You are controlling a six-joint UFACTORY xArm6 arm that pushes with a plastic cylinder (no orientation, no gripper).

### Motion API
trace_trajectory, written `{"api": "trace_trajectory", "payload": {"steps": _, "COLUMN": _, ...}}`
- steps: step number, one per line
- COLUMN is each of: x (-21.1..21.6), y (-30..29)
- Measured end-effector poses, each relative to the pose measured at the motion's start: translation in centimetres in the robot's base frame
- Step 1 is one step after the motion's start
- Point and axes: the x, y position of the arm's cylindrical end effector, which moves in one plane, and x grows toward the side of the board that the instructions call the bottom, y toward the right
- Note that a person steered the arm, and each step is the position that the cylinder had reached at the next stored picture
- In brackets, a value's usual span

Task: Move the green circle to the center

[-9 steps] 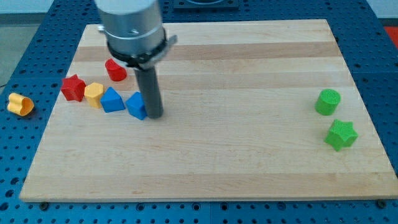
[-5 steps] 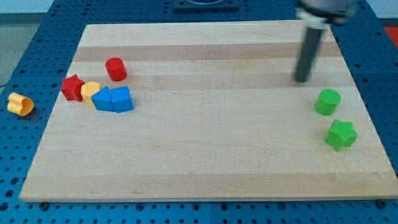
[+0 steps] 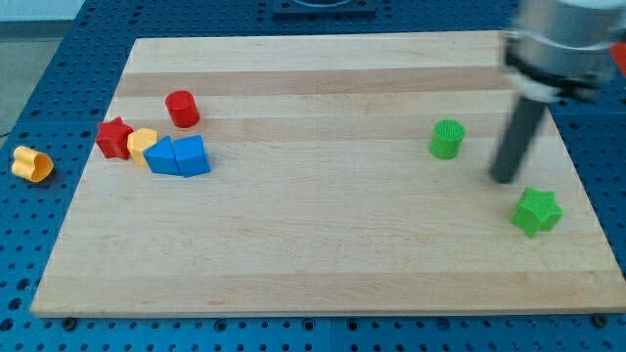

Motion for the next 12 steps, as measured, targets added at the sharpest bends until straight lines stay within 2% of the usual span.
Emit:
{"api": "trace_trajectory", "payload": {"steps": 1, "x": -2.9, "y": 2.7}}
{"api": "trace_trajectory", "payload": {"steps": 2, "x": -3.2, "y": -7.4}}
{"api": "trace_trajectory", "payload": {"steps": 3, "x": -3.2, "y": -14.8}}
{"api": "trace_trajectory", "payload": {"steps": 4, "x": -2.3, "y": -2.9}}
{"api": "trace_trajectory", "payload": {"steps": 5, "x": -6.9, "y": -1.7}}
{"api": "trace_trajectory", "payload": {"steps": 6, "x": -7.9, "y": -10.3}}
{"api": "trace_trajectory", "payload": {"steps": 7, "x": -7.9, "y": -21.7}}
{"api": "trace_trajectory", "payload": {"steps": 8, "x": -7.9, "y": -14.9}}
{"api": "trace_trajectory", "payload": {"steps": 9, "x": -12.5, "y": -14.3}}
{"api": "trace_trajectory", "payload": {"steps": 11, "x": -15.5, "y": -29.0}}
{"api": "trace_trajectory", "payload": {"steps": 12, "x": -13.2, "y": -31.4}}
